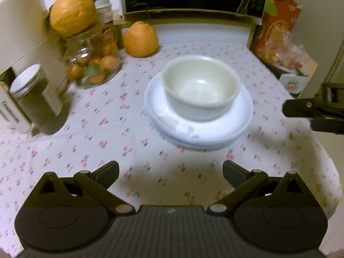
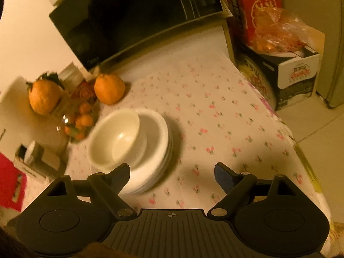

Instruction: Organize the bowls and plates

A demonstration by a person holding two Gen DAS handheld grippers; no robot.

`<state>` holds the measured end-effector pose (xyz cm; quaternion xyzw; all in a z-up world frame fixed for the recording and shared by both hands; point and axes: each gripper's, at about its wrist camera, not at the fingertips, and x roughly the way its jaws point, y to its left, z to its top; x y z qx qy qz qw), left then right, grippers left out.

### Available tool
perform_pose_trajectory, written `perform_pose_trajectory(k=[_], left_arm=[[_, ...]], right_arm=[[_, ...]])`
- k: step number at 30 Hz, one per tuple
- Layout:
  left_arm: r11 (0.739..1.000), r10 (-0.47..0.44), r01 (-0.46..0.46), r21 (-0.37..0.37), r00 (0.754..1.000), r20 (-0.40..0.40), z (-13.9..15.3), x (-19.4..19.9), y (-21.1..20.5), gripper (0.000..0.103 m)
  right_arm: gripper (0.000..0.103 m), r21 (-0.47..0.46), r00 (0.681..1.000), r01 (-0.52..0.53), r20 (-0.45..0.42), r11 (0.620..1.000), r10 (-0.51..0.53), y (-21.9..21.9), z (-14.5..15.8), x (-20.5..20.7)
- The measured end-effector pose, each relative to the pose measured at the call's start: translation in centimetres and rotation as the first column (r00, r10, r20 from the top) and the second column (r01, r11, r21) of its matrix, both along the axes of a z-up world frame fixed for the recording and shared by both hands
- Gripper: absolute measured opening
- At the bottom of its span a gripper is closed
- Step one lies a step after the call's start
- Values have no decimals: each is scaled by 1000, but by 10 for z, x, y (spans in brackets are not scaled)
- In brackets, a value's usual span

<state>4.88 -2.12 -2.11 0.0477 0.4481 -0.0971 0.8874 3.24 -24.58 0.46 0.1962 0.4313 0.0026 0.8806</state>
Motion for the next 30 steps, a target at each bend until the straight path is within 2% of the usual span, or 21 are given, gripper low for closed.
perform_pose_trajectory(k=[6, 14, 19, 30], left_arm=[[997, 51, -54, 56, 998, 44, 7, -23, 2, 103], [992, 121, -122, 27, 991, 52, 14, -34, 8, 103], [988, 154, -154, -17, 988, 2, 12, -30, 12, 103], [986, 167, -167, -13, 986, 12, 15, -31, 7, 103]], right_arm=[[93, -96, 998, -55, 4, 994, 56, 20, 5, -28], [97, -207, 995, -83, 35, 975, 92, 40, 9, -39], [98, -197, 997, -76, 17, 977, 81, 40, 6, -33], [98, -203, 997, -77, 0, 976, 78, 43, 3, -29]])
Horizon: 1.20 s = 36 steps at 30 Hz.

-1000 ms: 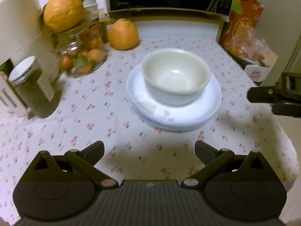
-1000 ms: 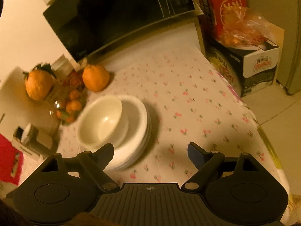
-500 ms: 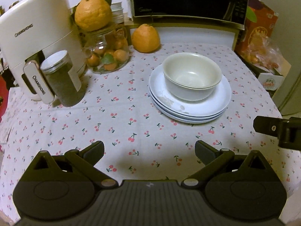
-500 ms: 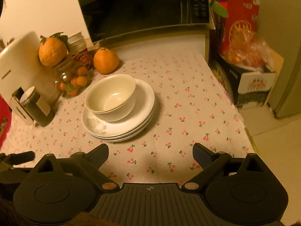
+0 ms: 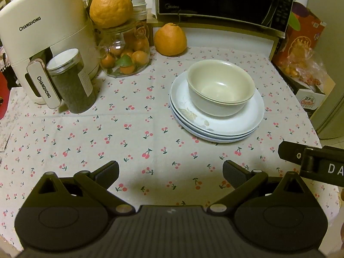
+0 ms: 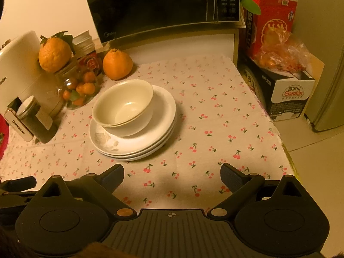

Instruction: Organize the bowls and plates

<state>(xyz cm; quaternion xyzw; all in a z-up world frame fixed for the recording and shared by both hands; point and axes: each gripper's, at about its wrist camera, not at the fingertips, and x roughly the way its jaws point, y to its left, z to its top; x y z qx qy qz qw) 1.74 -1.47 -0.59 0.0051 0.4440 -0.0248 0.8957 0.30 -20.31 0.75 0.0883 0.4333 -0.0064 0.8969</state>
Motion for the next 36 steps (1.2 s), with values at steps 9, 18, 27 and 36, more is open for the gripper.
perform_pose_trajectory(k=[9, 18, 27, 36], left_arm=[[1000, 3, -3, 16, 1000, 15, 1, -2, 0, 103], [1000, 7, -8, 13, 1000, 28, 2, -2, 0, 103], [1000, 7, -8, 23, 1000, 24, 2, -3, 0, 103], [1000, 8, -9, 25, 1000, 19, 1, -3, 0, 103]], right_arm=[[98, 8, 1000, 2, -3, 1000, -2, 0, -1, 0], [98, 17, 1000, 6, -2, 1000, -6, -1, -1, 0], [98, 21, 1000, 5, -9, 1000, -5, 1, -1, 0], [98, 27, 1000, 7, -11, 1000, -6, 1, -2, 1]])
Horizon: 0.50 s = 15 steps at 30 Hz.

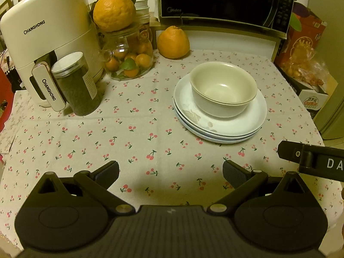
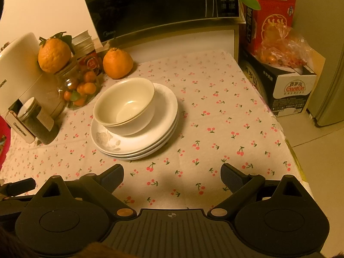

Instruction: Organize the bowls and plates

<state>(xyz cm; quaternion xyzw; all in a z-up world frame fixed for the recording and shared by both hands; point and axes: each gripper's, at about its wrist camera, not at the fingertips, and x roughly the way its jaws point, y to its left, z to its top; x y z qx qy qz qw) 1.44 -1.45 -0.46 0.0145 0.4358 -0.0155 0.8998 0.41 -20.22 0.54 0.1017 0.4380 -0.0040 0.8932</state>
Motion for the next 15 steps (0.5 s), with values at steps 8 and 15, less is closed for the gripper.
perform_pose_trajectory(k=[8, 15], left_arm=[[1000, -4, 4, -5, 1000, -2, 0, 0, 0, 103], [1000, -11, 11, -9, 1000, 4, 0, -1, 0, 103]], right_arm=[[98, 1, 1000, -1, 1, 1000, 1, 1, 0, 0], [98, 1, 1000, -5, -1, 1000, 5, 3, 0, 1]])
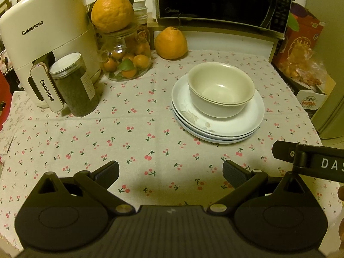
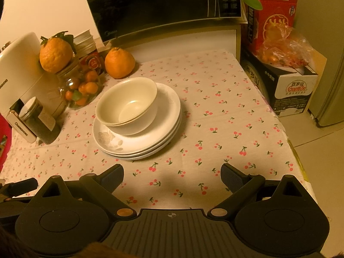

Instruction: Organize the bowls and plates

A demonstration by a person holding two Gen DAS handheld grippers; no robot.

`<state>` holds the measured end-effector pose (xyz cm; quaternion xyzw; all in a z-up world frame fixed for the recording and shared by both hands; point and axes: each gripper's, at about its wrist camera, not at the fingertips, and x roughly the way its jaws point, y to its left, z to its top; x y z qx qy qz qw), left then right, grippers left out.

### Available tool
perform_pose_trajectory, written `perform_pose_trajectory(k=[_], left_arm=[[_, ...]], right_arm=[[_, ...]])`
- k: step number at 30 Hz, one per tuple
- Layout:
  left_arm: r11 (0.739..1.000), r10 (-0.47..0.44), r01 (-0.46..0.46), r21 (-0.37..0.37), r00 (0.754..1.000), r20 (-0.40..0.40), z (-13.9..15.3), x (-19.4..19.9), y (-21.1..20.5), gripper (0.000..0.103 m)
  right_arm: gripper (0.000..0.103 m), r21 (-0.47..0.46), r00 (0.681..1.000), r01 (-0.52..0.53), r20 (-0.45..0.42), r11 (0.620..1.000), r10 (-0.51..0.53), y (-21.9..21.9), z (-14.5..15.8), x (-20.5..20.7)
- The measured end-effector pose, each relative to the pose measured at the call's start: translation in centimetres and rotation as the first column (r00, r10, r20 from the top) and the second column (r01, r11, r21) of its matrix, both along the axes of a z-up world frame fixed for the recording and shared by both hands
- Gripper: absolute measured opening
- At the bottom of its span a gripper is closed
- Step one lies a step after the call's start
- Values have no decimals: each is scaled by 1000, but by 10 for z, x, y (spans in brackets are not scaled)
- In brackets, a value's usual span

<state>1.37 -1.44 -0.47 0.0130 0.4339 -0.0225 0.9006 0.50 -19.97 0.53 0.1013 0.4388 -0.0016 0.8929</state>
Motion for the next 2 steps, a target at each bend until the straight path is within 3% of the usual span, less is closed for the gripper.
perform_pose_trajectory(k=[2], left_arm=[[1000, -6, 6, -4, 1000, -13, -1, 2, 0, 103]], right_arm=[[98, 3, 1000, 1, -2, 1000, -1, 1, -1, 1]])
